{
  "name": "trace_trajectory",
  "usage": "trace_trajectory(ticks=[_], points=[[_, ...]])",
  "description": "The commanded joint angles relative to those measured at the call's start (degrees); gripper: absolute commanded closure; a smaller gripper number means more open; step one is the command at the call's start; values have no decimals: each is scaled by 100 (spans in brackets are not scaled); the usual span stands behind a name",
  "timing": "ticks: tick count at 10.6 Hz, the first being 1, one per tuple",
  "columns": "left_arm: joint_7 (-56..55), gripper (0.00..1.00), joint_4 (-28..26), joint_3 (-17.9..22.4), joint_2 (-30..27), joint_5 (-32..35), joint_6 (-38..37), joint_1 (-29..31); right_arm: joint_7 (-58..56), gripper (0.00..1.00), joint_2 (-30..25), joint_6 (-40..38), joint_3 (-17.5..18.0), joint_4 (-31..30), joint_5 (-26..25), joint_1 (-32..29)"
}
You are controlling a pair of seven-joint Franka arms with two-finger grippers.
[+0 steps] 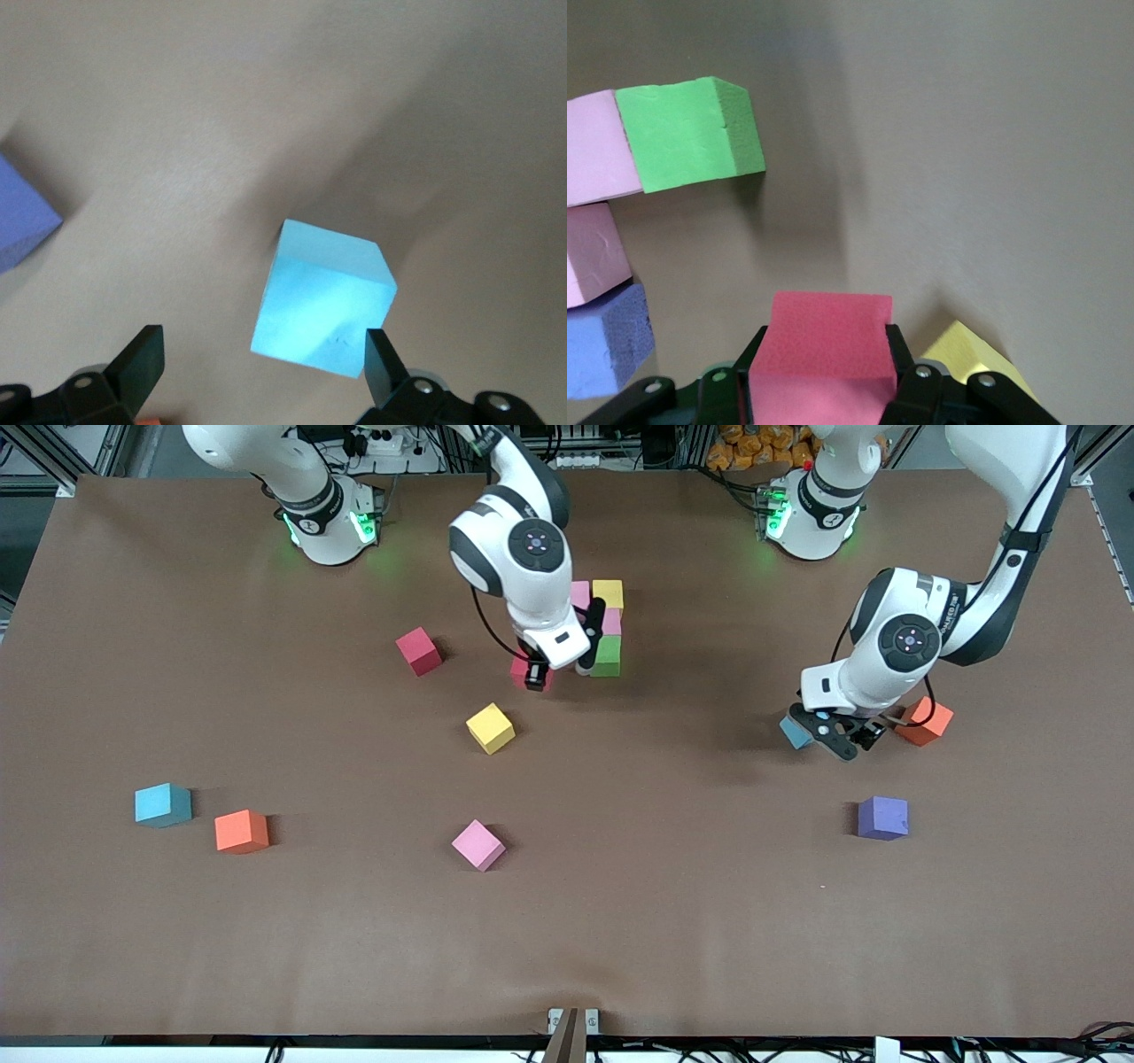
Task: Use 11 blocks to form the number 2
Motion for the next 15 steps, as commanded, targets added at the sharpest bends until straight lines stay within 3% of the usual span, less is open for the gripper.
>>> trace_trajectory(ticks=[1, 5, 15], points=[[245, 0, -269, -40, -109, 143, 235, 25, -86, 52, 147, 218, 8, -1, -119, 104], [393, 0, -533, -93, -91, 239, 516, 16, -86, 52, 323, 421, 17, -1, -110, 307], [464, 0, -560, -84, 242, 793, 885, -45, -34, 52, 727, 746, 131, 8, -75, 632]])
